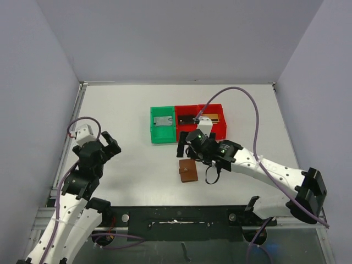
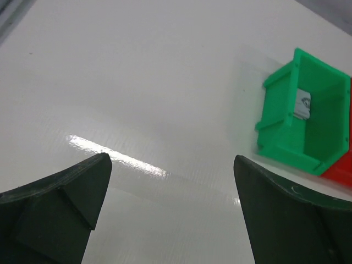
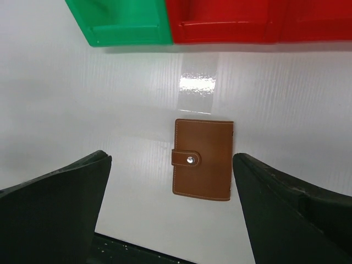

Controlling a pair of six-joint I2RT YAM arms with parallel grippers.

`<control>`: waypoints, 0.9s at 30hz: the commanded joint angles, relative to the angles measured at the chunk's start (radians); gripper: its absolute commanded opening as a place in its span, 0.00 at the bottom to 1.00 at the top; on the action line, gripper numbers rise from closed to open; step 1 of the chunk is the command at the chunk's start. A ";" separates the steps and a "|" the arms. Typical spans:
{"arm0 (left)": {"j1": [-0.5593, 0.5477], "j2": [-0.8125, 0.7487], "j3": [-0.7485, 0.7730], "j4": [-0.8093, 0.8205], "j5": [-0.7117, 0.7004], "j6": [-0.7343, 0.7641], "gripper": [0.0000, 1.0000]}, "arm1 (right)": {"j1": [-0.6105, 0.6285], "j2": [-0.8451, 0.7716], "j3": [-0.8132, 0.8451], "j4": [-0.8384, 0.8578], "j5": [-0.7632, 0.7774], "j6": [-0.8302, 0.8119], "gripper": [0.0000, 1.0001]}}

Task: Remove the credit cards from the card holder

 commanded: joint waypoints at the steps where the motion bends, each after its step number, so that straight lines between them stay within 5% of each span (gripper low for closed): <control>1: -0.001 0.066 0.021 0.138 0.321 0.141 0.94 | -0.049 -0.116 -0.116 0.056 -0.026 0.112 0.97; 3: 0.000 0.071 0.008 0.176 0.426 0.161 0.95 | -0.052 -0.188 -0.195 0.033 -0.012 0.234 0.97; 9: -0.003 0.196 0.014 0.199 0.672 0.191 0.96 | -0.188 -0.413 -0.532 0.315 -0.215 0.326 0.98; 13: -0.005 0.327 0.051 0.191 0.781 0.207 0.88 | -0.324 -0.384 -0.575 0.360 -0.327 0.282 0.99; 17: -0.023 0.426 0.080 0.210 0.842 0.144 0.81 | -0.334 -0.294 -0.561 0.393 -0.366 0.247 0.94; 22: -0.186 0.544 0.129 0.213 0.772 0.026 0.78 | -0.398 -0.150 -0.524 0.380 -0.433 0.207 0.79; 27: -0.431 0.643 0.194 0.197 0.541 -0.125 0.75 | -0.410 -0.089 -0.570 0.529 -0.531 0.213 0.60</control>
